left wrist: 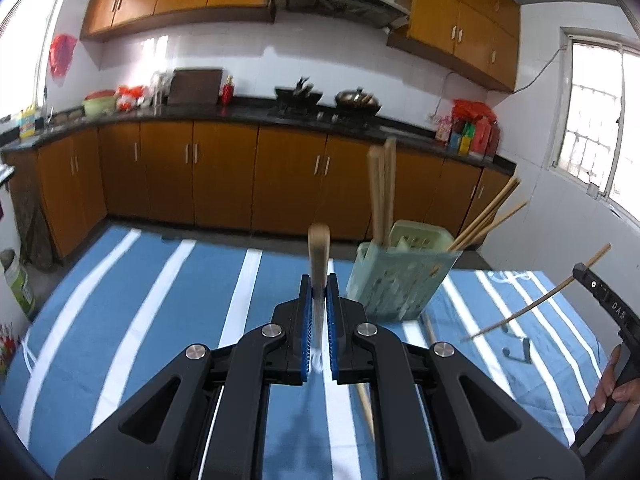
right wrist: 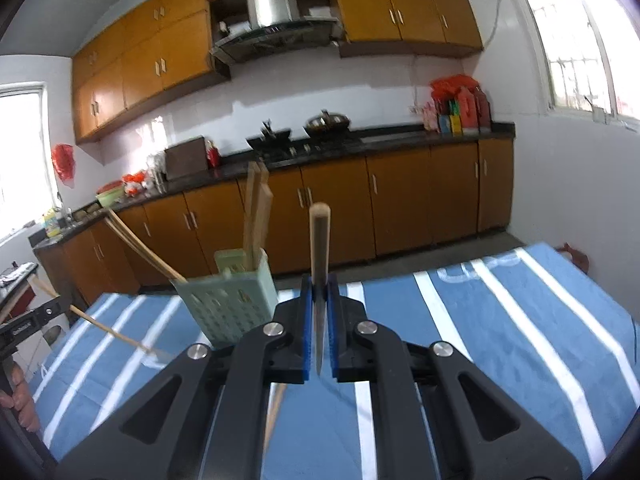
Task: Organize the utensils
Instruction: 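Raise the left gripper's chopstick upright above the holder while the right gripper carries its own, then open the left gripper over the holder while the right gripper releases its chopstick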
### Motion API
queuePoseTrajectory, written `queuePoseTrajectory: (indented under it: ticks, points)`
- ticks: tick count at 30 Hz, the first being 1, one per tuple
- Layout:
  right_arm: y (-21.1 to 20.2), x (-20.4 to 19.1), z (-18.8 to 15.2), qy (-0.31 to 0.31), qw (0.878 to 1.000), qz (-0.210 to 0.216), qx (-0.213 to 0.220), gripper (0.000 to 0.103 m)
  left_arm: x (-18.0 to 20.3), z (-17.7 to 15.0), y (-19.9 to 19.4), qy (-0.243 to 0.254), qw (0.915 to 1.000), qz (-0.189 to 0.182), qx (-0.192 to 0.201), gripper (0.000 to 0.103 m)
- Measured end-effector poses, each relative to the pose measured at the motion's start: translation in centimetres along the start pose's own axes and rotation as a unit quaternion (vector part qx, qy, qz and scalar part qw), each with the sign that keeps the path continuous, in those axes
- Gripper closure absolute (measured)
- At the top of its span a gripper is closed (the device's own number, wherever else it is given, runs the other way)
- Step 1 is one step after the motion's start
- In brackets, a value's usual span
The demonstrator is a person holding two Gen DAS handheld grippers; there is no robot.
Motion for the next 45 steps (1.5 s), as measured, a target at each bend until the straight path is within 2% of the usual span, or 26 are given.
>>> queuePoseTrajectory:
  ticks: [8,12,20,25,29,33,41,45]
  points:
    - [-4.3,-4.6,5.9,-0.005,0.995,0.081,0.056,0.095,1.5,5.7,-2.8,0.021,0.9971,-0.018,0.071,0.096]
    - [-4.8,-6.5,7.6,-0.004,0.991,0.102,0.085,0.095,2.6,7.9,-2.7,0.02,0.995,-0.018,0.096,0.096]
    - [-1.7,-9.6,8.9,-0.003,0.985,0.12,0.127,0.095,3.7,12.6,-0.7,-0.011,0.9868,0.009,0.162,0.096]
    - [1.7,-10.3,9.3,-0.013,0.984,0.108,0.138,0.095,3.6,13.9,1.2,-0.034,0.9801,0.038,0.192,0.096]
    - [4.9,-10.0,8.7,-0.013,0.988,0.094,0.124,0.095,3.1,14.2,3.3,-0.053,0.9774,0.052,0.198,0.096]
    - [7.3,-9.6,7.9,-0.01,0.991,0.086,0.106,0.095,3.2,13.9,4.7,-0.05,0.9758,0.063,0.203,0.096]
    - [9.7,-9.0,6.3,-0.009,0.994,0.08,0.078,0.095,4.3,12.3,7.1,-0.038,0.9834,0.051,0.17,0.096]
    - [9.4,-8.9,6.0,-0.003,0.994,0.086,0.072,0.089,4.0,12.2,6.5,-0.035,0.985,0.047,0.162,0.095]
Point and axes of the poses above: each gripper's, at about its wrist camera, not at the fingertips, and y roughly the way its jaws point, x to its right, z to its top, the point moved 3 cm from there along y, roughly the way its jaws point, and after that the axes turned 14 degrees about y, right-handed, at the moved point
